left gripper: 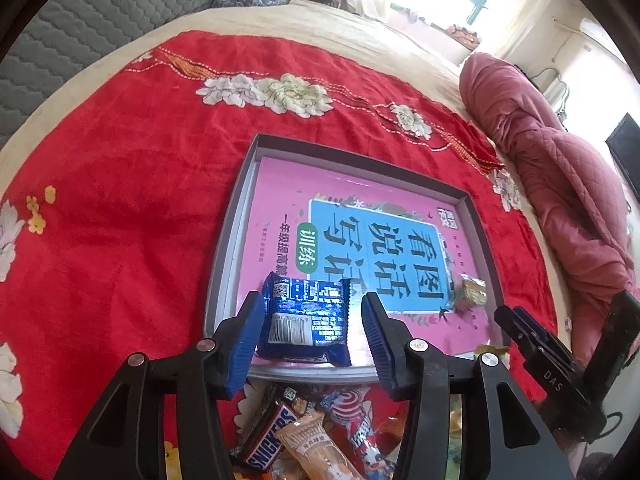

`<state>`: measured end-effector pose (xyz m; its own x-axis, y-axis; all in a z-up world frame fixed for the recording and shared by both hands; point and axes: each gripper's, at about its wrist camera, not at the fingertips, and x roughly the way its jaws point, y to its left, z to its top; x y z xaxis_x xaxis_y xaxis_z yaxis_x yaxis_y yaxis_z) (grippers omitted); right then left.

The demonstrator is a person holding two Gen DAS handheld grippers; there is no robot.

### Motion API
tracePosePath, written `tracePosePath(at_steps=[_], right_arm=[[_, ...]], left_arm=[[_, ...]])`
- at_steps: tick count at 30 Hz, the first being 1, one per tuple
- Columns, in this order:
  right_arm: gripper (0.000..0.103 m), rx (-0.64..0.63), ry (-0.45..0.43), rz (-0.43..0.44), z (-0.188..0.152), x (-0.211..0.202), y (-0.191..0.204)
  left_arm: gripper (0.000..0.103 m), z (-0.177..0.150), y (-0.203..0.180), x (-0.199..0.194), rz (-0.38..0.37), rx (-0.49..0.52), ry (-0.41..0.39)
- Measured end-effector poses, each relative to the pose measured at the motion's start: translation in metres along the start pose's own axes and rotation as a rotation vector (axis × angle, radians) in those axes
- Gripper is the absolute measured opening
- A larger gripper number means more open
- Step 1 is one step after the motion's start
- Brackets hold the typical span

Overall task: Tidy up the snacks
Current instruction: 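Place the blue Oreo pack in the tray with the left gripper while the right places the cake, then grasp the tan wrapped bread with the left gripper while the right grasps the green bag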

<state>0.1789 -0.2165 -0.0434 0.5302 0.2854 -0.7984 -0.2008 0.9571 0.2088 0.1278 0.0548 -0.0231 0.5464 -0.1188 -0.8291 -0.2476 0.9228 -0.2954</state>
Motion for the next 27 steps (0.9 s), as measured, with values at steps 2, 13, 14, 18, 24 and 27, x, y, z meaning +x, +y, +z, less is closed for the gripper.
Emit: tracePosePath(at_steps=[2, 13, 14, 18, 24, 27], right_arm=[[0.059, 0.004, -0.004, 0.004, 0.001, -0.002, -0.001], [0.059, -0.015, -0.029, 0.042, -0.001, -0.020, 0.006], [0.059, -0.016, -0.031, 0.046, -0.002, -0.022, 0.006], [0.060, -0.024, -0.034, 0.053, -0.005, -0.028, 0.008], [0.061, -0.015, -0.030, 0.062, -0.012, -0.038, 0.007], [0.061, -0.003, -0.020, 0.070, -0.018, -0.044, 0.008]], left_arm=[[0.053, -0.001, 0.000, -0.004, -0.003, 0.003, -0.002], [0.058, -0.014, 0.004, -0.026, -0.002, 0.008, 0.010], [0.058, -0.016, 0.005, -0.026, 0.000, 0.010, 0.015], [0.058, -0.023, 0.005, -0.029, 0.007, 0.017, 0.032], [0.058, -0.037, 0.003, -0.029, 0.002, 0.034, 0.075], [0.058, -0.045, 0.000, -0.028, 0.005, 0.053, 0.094]])
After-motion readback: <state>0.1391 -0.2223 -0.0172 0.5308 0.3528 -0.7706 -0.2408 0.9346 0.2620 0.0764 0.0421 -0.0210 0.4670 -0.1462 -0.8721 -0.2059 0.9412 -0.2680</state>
